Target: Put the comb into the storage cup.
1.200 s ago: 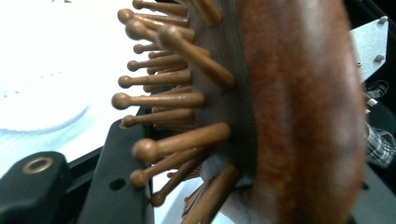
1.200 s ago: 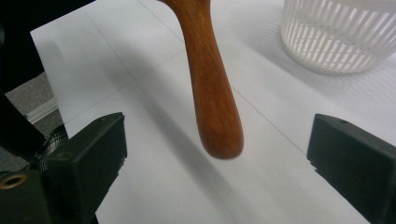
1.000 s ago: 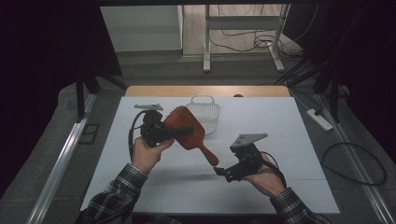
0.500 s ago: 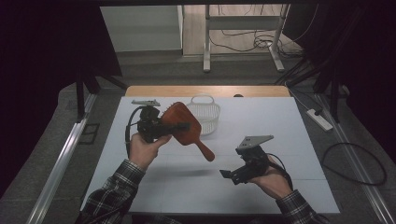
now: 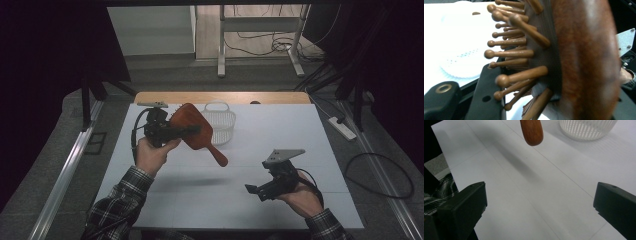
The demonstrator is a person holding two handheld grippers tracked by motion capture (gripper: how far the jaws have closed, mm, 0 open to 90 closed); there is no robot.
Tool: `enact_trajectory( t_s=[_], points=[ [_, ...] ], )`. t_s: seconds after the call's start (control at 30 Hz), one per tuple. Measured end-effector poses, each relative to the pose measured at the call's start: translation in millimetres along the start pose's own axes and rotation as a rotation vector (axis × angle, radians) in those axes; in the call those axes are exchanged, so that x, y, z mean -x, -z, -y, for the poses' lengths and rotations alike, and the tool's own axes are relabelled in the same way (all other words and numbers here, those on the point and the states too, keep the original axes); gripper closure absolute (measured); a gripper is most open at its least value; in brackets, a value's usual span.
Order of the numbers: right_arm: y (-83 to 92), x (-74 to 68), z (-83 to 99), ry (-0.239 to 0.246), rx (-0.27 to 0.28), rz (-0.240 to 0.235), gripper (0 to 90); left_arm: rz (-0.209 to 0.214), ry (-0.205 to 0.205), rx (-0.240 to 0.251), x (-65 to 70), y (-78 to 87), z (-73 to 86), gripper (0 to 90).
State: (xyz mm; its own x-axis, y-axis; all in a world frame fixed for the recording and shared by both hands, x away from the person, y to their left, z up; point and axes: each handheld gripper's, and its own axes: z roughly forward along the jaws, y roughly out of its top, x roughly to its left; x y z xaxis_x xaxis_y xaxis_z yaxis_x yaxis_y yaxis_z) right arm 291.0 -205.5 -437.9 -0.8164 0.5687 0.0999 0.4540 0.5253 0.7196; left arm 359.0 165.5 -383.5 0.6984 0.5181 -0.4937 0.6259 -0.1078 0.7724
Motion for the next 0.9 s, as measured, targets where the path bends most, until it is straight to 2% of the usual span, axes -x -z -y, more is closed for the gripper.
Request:
enact_trajectory(
  t_s=[0.4,0.5,0.9],
  points=[
    [11.9,3.9,13.3,-0.005,-0.006,0.035,0.0,-0.016,0.000,0.007,-2.9,4.3,-6.9,56.1],
    [14.3,5.6,17.5,-0.003,-0.020,0.059,0.0,-0.021,0.001,0.008,-3.9,4.9,-8.0,56.1],
    [29.2,13.2,35.2,-0.052,-0.018,0.089,0.0,-0.036,0.026,0.024,-14.0,9.0,-13.4,55.9]
  ],
)
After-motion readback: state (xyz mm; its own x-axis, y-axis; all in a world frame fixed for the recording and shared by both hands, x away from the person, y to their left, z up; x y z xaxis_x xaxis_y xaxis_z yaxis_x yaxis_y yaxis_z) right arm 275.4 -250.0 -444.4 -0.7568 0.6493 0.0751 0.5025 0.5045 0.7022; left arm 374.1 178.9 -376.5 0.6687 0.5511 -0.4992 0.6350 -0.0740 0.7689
